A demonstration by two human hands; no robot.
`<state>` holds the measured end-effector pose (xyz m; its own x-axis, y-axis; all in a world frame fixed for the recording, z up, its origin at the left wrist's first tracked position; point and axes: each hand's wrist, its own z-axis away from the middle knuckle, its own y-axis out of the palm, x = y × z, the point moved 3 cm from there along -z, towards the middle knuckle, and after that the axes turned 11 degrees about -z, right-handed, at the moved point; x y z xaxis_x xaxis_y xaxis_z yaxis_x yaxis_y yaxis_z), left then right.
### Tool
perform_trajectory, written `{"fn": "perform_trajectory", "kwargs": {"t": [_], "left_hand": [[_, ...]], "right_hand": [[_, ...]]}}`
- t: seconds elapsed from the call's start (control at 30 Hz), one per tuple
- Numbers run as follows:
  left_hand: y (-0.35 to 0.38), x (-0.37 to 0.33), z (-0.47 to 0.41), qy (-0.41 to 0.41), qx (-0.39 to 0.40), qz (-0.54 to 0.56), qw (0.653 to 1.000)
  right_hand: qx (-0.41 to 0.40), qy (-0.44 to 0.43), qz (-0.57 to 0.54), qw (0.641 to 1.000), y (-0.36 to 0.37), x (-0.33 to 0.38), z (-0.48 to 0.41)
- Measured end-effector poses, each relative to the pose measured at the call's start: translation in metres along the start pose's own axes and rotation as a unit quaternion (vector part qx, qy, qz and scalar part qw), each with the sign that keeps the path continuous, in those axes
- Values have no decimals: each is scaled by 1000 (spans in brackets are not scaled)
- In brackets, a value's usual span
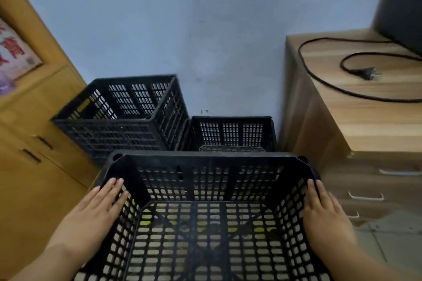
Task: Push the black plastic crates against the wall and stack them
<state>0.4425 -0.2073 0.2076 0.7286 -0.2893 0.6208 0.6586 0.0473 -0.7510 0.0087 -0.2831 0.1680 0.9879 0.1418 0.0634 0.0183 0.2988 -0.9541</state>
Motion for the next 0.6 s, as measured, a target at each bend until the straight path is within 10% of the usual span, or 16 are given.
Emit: {"fn": "perform_trajectory", "kwargs": {"t": [0.37,0.6], "left_hand": [[10,45,-162,42,21,-3,999],[-26,65,-254,54,64,55,995]], "right_hand": [[-141,-88,-30,986,4,-25,-153],[32,-82,202,975,-49,-26,-220]]}}
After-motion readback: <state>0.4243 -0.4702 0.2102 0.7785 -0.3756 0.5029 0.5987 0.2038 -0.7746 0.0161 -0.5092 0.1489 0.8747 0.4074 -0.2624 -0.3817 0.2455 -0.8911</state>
